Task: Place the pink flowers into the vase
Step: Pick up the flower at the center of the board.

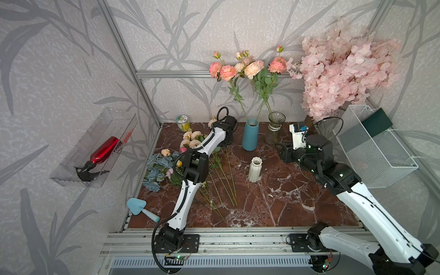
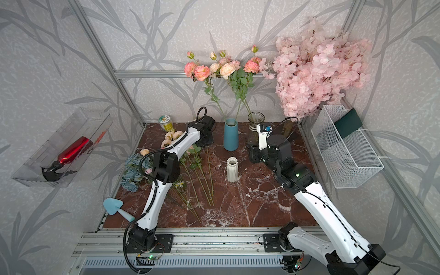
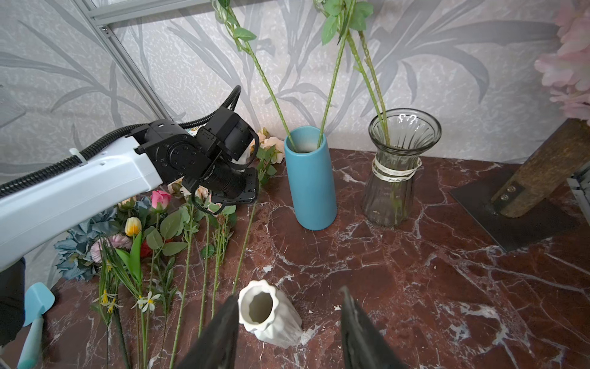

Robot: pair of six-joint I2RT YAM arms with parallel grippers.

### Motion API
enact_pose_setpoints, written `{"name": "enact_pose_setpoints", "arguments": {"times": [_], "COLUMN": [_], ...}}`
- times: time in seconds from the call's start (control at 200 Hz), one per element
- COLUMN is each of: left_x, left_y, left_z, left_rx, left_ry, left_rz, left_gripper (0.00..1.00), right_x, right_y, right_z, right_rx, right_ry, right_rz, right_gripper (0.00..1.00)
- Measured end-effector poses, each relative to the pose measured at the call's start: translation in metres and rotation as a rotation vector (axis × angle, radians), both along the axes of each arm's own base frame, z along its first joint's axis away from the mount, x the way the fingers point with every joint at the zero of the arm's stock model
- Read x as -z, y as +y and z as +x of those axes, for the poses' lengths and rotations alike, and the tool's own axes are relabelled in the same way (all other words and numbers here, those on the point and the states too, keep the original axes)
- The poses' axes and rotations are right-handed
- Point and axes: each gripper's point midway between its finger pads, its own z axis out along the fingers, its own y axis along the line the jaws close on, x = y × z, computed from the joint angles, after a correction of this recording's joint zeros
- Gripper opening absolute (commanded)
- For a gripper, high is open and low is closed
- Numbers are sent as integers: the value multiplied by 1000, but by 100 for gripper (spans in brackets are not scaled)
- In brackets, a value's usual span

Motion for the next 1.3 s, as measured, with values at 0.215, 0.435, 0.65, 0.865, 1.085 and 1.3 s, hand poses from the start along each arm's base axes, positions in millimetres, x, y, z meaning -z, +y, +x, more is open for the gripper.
{"name": "enact_pose_setpoints", "arguments": {"times": [0.215, 0.435, 0.65, 0.865, 1.085, 1.3], "left_x": [11, 22, 27, 25, 2, -62], "left_y": [-1, -3, -3, -3, -5, -9], "left_z": [3, 4, 4, 4, -8, -27], "left_rx": [-5, -6, -4, -3, 19, 58], "left_ry": [7, 19, 23, 21, -2, -110], "left_rz": [-12, -16, -14, -14, -7, 2], "left_gripper": [23, 9, 0, 0, 0, 0], "right_x": [0, 0, 1, 2, 8, 13], "right_y": [2, 3, 5, 8, 14, 18], "right_z": [0, -1, -1, -1, 1, 2], "right_rx": [-9, -17, -28, -41, -59, -68], "right_ry": [1, 2, 5, 9, 28, 42], "right_rz": [4, 7, 11, 15, 12, 6], "right_gripper": [51, 50, 51, 51, 50, 50]}}
